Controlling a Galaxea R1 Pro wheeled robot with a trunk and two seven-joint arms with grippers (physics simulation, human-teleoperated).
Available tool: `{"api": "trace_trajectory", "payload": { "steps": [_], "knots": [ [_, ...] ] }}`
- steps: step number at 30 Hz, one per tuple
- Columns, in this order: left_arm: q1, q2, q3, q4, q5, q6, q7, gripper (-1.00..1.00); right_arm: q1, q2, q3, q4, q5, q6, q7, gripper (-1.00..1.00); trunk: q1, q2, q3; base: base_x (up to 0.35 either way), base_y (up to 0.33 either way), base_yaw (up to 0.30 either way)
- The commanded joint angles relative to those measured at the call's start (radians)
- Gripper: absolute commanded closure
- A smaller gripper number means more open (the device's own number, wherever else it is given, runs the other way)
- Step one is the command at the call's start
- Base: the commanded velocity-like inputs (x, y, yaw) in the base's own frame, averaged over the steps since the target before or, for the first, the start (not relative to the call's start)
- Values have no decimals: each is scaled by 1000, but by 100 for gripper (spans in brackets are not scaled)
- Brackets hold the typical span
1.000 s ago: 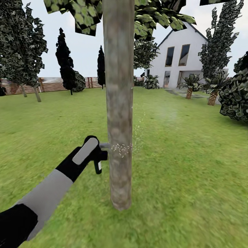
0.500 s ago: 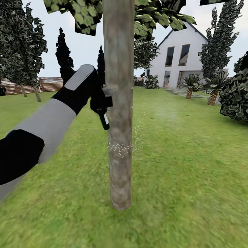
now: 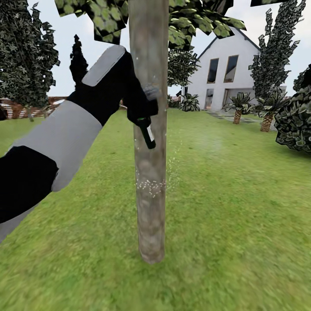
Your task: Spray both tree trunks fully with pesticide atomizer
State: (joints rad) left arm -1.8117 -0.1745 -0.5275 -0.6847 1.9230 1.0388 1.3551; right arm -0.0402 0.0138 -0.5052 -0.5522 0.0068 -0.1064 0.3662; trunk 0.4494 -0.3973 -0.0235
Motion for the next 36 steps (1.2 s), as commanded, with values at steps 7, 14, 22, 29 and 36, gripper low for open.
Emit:
{"api": "trace_trajectory", "payload": {
  "steps": [7, 14, 22, 29, 36],
  "knots": [
    [314, 9, -12, -231, -7, 8, 18, 100, -1, 2, -8, 2, 2, -1, 8, 100, 1, -3, -2, 0, 0, 0],
    [542, 12, -13, -362, -51, 8, 93, 100, -1, 2, -9, 1, 1, -1, 8, 100, 1, -3, -2, 0, 0, 0],
    [731, 19, -14, -412, -147, 8, 90, 100, -1, 6, -9, 1, 2, -1, 8, 100, 1, -3, -2, 0, 0, 0],
    [870, 20, -13, -414, -302, 8, 12, 100, -2, 5, -10, -1, 2, -2, 9, 100, 1, -3, -2, 0, 2, 0],
    [953, 53, -14, -415, -328, 8, -78, 100, -1, 5, -10, 0, 2, -45, 10, 100, 1, -3, -2, 0, 263, -167]
  ]
}}
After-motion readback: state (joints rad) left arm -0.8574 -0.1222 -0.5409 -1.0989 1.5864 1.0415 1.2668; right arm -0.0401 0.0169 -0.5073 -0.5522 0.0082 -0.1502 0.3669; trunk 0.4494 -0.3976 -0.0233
